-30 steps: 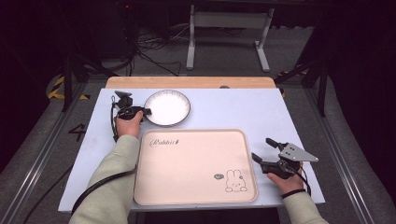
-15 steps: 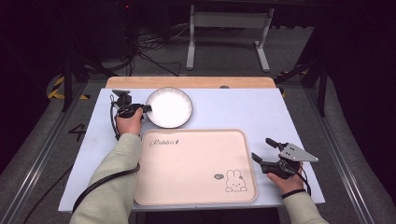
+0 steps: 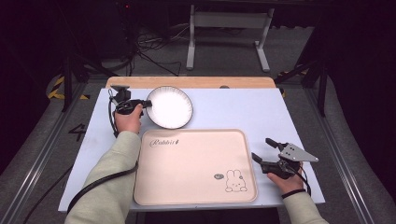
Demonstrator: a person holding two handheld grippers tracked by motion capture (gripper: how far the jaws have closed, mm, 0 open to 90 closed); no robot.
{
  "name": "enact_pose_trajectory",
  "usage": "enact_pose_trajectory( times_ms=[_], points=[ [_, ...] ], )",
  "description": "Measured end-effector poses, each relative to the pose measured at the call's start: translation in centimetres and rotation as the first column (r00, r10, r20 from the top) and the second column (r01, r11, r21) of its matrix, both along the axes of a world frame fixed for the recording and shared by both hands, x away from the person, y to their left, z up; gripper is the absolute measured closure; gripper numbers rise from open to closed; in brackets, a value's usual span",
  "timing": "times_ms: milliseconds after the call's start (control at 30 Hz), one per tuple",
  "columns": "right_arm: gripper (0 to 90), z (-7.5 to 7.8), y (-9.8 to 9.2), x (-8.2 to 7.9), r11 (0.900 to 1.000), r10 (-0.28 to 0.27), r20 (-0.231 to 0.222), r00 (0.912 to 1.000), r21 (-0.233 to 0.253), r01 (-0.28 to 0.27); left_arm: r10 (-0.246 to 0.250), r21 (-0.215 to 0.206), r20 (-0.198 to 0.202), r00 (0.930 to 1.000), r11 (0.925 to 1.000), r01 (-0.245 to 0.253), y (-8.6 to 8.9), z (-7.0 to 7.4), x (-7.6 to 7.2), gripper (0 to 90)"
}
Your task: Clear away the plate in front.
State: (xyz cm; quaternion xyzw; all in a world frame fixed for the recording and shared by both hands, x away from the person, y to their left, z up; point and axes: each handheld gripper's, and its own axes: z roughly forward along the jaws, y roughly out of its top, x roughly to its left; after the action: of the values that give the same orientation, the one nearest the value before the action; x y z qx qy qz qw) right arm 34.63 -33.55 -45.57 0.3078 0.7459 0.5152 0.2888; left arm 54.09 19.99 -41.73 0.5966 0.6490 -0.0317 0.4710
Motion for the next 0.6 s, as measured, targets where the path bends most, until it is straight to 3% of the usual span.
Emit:
enact_pose_trajectory(
  times_ms=[400,600],
  points=[
    [19.0,0.0,0.0,0.0,1.0,-0.002,0.0,1.0,0.008,0.002,-0.064,-0.011,0.033,0.9974,0.9978,0.065,0.2,2.0,-1.2,79.8],
    [19.0,0.0,0.0,0.0,1.0,-0.001,0.0,1.0,0.008,0.001,-0.119,-0.014,0.055,0.9914,0.9927,0.12,0.1,2.7,-2.0,79.8]
  ],
)
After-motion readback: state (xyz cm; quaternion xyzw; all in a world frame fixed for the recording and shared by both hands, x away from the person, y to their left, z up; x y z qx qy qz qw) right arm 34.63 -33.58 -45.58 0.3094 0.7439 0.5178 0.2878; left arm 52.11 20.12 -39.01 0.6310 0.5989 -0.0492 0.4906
